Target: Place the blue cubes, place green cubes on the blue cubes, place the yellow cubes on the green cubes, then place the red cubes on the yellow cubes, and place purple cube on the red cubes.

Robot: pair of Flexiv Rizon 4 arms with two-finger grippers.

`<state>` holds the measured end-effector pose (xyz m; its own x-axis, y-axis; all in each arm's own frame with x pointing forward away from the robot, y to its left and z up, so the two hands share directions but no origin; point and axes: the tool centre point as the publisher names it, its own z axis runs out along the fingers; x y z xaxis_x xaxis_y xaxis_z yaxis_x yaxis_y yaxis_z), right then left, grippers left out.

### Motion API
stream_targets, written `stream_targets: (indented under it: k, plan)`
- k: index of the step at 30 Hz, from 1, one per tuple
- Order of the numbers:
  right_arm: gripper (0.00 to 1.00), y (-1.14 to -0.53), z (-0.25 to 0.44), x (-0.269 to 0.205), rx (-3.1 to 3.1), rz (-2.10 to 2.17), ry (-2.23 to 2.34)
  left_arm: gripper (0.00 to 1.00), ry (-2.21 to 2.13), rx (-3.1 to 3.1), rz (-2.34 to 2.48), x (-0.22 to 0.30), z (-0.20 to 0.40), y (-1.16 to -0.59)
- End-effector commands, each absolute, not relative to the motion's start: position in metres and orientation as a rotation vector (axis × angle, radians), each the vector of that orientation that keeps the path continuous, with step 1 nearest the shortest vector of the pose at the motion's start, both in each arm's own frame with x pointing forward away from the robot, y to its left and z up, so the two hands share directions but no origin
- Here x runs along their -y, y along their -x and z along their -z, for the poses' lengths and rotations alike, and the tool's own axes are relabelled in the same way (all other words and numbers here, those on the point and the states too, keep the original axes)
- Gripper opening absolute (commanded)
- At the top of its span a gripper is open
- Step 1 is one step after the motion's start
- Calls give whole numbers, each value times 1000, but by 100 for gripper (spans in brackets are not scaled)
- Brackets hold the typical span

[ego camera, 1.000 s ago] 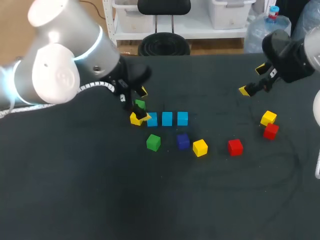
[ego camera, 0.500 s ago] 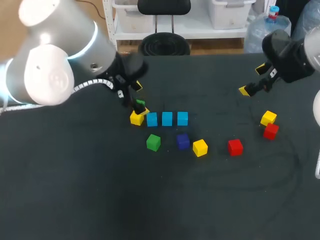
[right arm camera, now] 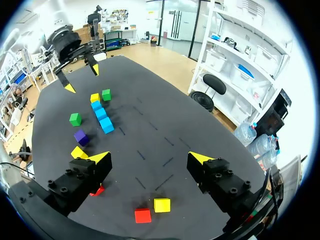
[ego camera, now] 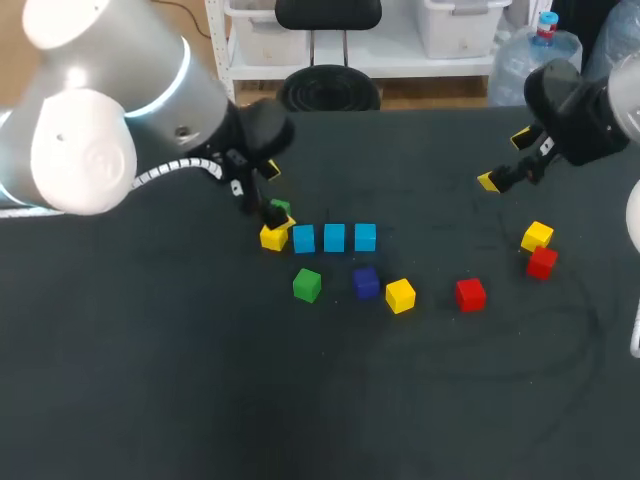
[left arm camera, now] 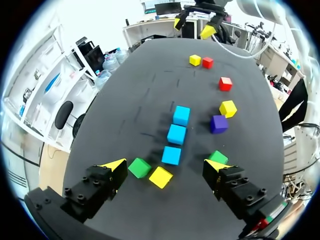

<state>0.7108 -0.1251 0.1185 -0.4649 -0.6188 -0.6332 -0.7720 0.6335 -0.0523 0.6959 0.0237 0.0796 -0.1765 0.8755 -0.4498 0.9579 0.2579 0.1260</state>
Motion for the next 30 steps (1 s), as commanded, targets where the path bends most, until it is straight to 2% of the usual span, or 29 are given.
stream_targets:
  k: [1,18,30]
  plan:
    - [100,-710,-119,125,-2234,-314,1078,100,-1664,-2085,231,-25,-84,-679]
    - [100,-710,-119,125,-2234,-314,1078,100,-1774,-2010,151,-24,-83,-642]
    - [100,-710,-119,125,-2234,-314,1078,100,-1464,-2257,315,-31,-102,-673]
